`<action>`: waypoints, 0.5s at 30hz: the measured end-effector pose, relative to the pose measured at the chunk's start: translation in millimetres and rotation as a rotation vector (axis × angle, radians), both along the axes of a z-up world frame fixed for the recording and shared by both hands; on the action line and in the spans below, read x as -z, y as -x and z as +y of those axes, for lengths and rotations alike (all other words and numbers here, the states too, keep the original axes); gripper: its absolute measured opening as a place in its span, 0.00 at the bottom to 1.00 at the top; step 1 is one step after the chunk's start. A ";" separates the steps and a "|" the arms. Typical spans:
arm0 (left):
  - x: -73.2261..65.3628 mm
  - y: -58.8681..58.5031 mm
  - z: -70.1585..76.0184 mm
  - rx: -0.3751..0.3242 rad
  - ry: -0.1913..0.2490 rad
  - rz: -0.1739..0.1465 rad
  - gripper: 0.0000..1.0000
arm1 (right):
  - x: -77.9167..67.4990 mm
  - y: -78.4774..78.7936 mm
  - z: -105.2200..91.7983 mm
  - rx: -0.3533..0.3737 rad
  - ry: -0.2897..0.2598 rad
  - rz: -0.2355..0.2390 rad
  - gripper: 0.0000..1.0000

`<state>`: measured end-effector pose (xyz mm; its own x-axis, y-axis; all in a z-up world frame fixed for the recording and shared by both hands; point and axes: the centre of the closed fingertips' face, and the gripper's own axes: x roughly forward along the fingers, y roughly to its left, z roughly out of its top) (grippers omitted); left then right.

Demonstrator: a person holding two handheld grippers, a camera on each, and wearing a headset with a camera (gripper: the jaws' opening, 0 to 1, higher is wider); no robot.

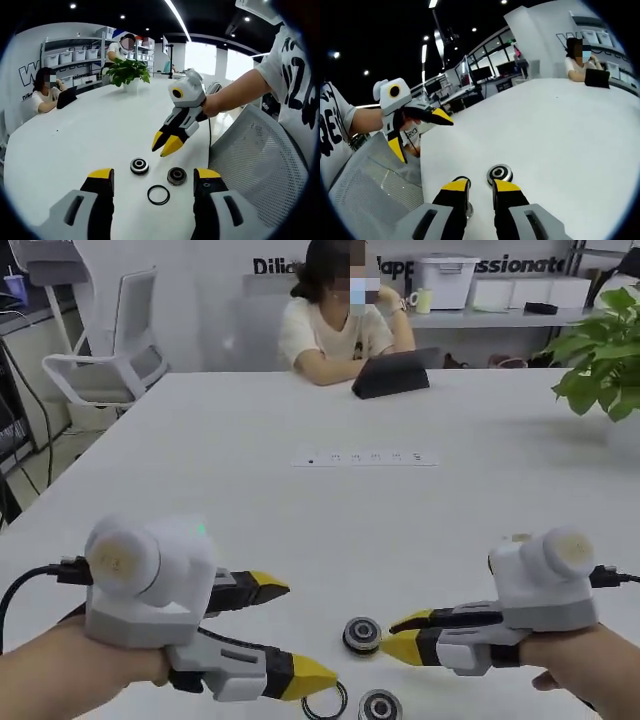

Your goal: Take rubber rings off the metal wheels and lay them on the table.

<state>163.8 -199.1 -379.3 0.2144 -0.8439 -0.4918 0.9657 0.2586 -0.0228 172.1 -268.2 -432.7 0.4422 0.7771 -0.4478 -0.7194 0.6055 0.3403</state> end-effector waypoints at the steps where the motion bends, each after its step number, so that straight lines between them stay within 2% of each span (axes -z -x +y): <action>1: 0.8 -1.5 -0.5 -0.001 0.000 0.003 0.61 | 0.6 -0.7 -1.3 0.003 0.004 -0.003 0.17; 15: 15.8 -17.1 -13.9 0.006 -0.016 0.018 0.57 | 9.8 -6.7 -14.4 0.035 0.041 -0.025 0.23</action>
